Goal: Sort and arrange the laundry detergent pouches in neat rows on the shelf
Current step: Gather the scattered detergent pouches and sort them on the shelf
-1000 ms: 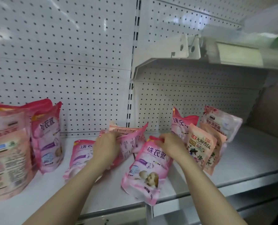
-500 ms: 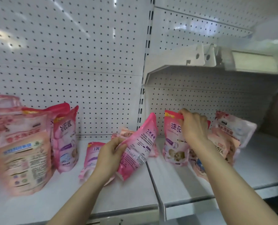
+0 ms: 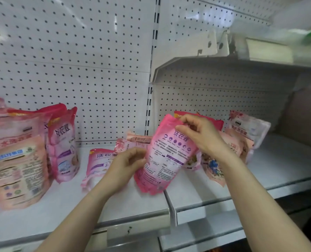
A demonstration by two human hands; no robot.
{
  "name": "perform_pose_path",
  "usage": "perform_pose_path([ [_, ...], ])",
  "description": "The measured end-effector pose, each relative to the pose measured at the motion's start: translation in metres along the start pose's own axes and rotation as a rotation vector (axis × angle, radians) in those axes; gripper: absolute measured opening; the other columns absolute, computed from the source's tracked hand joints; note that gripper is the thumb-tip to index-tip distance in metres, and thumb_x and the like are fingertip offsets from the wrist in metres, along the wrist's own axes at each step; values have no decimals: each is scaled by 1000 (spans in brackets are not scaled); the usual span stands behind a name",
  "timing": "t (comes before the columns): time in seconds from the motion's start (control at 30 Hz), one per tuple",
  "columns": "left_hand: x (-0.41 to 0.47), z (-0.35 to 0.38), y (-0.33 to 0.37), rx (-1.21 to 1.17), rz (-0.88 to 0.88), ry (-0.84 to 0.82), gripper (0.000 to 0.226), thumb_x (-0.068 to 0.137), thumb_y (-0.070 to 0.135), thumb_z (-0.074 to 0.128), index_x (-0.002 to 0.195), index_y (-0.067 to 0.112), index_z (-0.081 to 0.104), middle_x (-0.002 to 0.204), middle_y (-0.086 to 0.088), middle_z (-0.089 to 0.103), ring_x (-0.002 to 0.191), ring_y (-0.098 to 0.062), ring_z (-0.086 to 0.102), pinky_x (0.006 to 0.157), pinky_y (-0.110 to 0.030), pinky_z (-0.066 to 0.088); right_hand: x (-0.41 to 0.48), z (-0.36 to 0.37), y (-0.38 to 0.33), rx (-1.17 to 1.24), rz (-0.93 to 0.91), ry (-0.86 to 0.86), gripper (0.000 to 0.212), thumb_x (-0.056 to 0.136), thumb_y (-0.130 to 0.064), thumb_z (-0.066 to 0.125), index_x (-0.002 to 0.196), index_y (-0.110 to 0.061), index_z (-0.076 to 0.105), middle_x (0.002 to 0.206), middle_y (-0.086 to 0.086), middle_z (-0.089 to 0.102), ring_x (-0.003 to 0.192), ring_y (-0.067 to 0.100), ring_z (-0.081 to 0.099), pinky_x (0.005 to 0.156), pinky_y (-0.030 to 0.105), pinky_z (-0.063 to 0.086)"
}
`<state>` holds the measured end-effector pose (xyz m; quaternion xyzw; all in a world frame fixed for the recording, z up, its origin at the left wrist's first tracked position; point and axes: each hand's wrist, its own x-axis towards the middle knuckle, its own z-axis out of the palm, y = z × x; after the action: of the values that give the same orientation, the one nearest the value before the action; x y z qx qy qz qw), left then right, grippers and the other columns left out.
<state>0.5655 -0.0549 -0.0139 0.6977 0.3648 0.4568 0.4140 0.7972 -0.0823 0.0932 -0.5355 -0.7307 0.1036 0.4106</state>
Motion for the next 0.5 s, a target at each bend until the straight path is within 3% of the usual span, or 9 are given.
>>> perform_pose_path([
  [0.07,2,-2,-2,217,29,-14,33,87,4,67,113,22,65,111,6,71,106,-8,65,100,-31,48,1,-5,-6,-140,-51,81,12,92,-33,64,87,-22,66,73,-3,68,69,19,64,67,37,52],
  [0.17,-2,-13,-6,661,58,121,40,86,16,69,126,21,62,120,6,67,113,-15,59,99,-30,44,3,-17,-4,-267,-34,156,7,92,-31,65,89,-25,68,73,-14,65,68,5,61,69,32,52],
  [0.23,-5,-26,-13,866,111,183,36,84,19,68,120,18,66,116,-1,68,112,-26,58,94,-35,44,4,-20,0,-391,-14,175,9,93,-29,65,92,-22,69,75,-14,65,66,4,58,69,30,50],
  [0.3,-8,-39,-22,1035,109,154,24,81,26,62,102,19,71,105,-3,70,103,-29,60,88,-36,45,4,-16,5,-520,-4,163,11,94,-30,63,97,-21,69,88,-7,70,74,13,62,74,33,51],
  [0.4,-15,-47,-26,1085,-40,96,17,85,37,53,83,23,62,95,4,67,94,-23,60,70,-30,37,5,-7,17,-697,-30,220,16,96,-28,60,101,-15,70,98,3,73,82,26,66,71,32,46],
  [0.5,-22,-45,-31,1032,-96,132,19,86,44,51,86,27,58,100,10,63,89,-18,59,64,-27,33,10,3,19,-901,-91,351,18,91,-17,64,108,-11,69,101,12,71,92,33,62,83,43,48],
])
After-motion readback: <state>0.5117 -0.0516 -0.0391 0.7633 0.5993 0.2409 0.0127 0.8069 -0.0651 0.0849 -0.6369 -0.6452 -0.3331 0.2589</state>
